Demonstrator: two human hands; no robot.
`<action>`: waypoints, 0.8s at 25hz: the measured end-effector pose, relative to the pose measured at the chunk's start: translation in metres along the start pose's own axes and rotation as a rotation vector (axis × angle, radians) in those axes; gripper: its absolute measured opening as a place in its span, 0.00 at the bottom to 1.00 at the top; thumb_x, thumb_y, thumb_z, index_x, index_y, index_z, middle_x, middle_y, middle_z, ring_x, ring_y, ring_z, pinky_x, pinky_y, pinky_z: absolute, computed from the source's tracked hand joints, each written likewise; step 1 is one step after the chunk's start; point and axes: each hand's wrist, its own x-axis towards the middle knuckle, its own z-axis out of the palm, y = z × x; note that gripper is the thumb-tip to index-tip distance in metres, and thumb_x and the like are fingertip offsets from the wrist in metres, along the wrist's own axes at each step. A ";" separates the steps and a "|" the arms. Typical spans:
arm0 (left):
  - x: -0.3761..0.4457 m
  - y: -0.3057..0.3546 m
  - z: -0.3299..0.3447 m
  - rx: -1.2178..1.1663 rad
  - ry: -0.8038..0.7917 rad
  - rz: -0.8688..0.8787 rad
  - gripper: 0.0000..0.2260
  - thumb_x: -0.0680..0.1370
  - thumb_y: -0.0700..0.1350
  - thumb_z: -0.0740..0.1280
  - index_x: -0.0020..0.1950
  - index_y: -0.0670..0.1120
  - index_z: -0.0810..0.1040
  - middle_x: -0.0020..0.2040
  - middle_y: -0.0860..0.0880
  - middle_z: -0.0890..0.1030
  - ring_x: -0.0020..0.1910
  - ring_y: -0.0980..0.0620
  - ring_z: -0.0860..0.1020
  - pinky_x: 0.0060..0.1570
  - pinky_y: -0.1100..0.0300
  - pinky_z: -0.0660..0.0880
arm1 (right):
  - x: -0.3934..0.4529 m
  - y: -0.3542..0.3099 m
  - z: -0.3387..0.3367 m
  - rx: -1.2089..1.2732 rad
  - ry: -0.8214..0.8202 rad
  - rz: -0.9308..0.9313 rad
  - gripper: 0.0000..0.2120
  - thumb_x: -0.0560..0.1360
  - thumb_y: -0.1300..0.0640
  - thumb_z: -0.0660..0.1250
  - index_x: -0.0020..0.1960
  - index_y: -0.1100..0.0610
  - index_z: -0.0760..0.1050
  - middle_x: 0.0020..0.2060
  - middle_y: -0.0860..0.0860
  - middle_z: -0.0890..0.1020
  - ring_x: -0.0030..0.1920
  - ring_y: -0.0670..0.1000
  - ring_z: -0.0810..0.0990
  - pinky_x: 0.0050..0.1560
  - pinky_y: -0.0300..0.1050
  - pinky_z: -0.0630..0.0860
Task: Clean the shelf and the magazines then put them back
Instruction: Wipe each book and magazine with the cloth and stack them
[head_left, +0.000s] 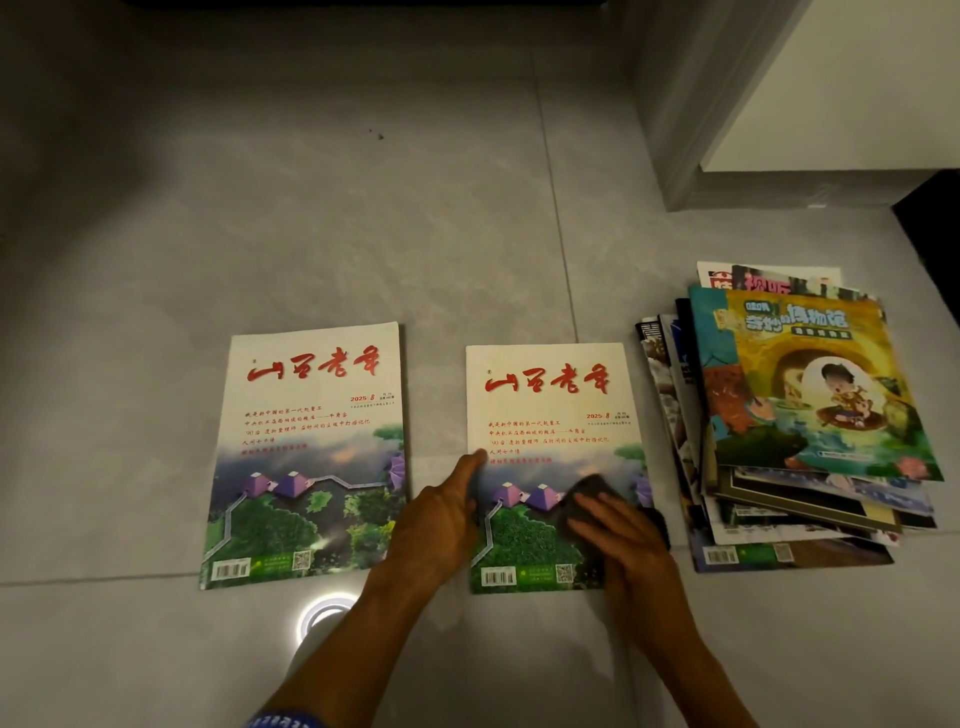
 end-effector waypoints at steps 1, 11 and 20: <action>-0.001 0.001 0.000 0.013 0.004 -0.009 0.26 0.81 0.47 0.61 0.76 0.58 0.54 0.67 0.46 0.74 0.60 0.46 0.77 0.60 0.48 0.76 | 0.000 -0.009 0.004 0.023 0.060 0.154 0.30 0.66 0.76 0.70 0.63 0.54 0.77 0.65 0.46 0.73 0.68 0.57 0.71 0.66 0.60 0.69; 0.000 -0.002 0.002 0.000 0.028 0.013 0.27 0.80 0.48 0.62 0.76 0.59 0.53 0.67 0.47 0.75 0.58 0.47 0.79 0.58 0.49 0.77 | 0.038 -0.003 -0.002 -0.025 -0.023 -0.088 0.22 0.73 0.63 0.55 0.62 0.53 0.78 0.65 0.51 0.76 0.69 0.51 0.68 0.67 0.59 0.66; -0.004 -0.003 0.008 -0.074 -0.002 -0.050 0.38 0.73 0.56 0.72 0.76 0.57 0.53 0.66 0.52 0.75 0.60 0.53 0.78 0.58 0.60 0.75 | 0.148 -0.065 0.033 0.177 -0.170 -0.169 0.24 0.67 0.77 0.66 0.58 0.59 0.81 0.62 0.56 0.79 0.67 0.57 0.73 0.69 0.50 0.66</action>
